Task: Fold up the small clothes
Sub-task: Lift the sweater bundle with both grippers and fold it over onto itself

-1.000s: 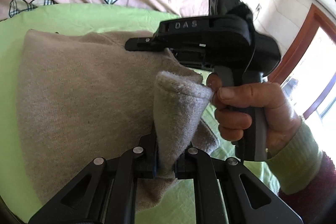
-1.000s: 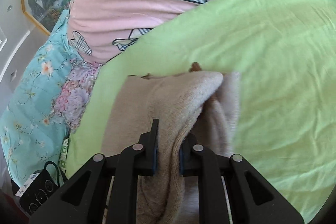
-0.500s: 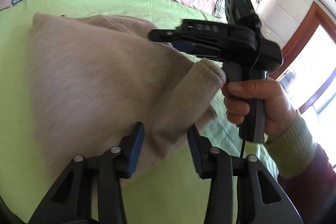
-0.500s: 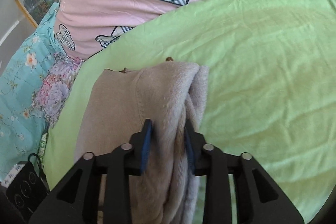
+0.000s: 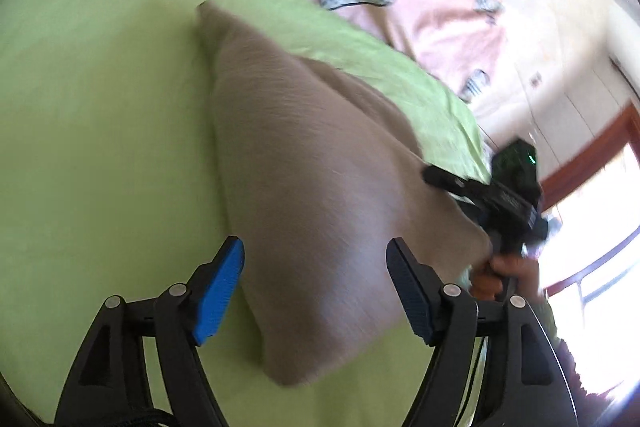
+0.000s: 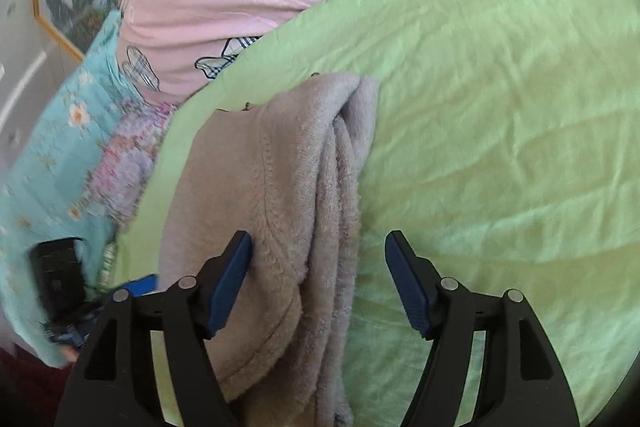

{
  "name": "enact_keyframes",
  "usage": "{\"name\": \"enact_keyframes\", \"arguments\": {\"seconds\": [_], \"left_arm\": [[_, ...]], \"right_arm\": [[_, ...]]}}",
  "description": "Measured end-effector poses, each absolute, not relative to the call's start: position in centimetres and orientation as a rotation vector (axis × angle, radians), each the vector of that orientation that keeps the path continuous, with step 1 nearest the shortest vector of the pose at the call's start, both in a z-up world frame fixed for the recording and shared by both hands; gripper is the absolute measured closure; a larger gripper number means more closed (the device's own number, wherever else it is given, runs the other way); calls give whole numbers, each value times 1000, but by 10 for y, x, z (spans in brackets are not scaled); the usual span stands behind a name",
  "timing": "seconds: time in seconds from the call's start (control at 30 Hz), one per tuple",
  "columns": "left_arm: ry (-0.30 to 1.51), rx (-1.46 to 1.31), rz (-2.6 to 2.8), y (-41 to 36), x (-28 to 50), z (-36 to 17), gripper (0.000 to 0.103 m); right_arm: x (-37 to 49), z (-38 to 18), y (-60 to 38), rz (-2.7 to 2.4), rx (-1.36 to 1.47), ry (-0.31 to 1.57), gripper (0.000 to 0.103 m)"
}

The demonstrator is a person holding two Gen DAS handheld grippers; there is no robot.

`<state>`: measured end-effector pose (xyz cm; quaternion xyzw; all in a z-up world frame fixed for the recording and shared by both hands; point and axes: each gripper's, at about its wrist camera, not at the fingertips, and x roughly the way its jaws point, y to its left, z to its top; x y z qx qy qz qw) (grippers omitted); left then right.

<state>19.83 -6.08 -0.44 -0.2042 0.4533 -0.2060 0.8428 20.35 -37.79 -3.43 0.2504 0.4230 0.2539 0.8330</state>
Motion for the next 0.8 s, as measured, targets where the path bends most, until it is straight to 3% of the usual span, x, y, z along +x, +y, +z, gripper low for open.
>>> {"name": "enact_keyframes", "arguments": {"seconds": [0.23, 0.37, 0.4, 0.47, 0.5, 0.63, 0.8], "left_arm": [[1034, -510, -461, -65, 247, -40, 21], [1028, -523, -498, -70, 262, -51, 30], [1028, -511, -502, -72, 264, -51, 35], [1019, -491, -507, -73, 262, -51, 42], [1012, -488, -515, -73, 261, -49, 46], [988, -474, -523, -62, 245, -34, 52], [923, -445, -528, -27, 209, 0, 52]], "right_arm": [[219, -45, -366, 570, 563, 929, 30], [225, -48, -358, 563, 567, 969, 30], [227, -48, -356, 559, 564, 976, 32], [229, -49, -350, 586, 577, 998, 54], [229, -50, -347, 592, 597, 1007, 58], [216, -37, -336, 571, 564, 973, 66], [184, -13, -306, 640, 537, 908, 68]]}}
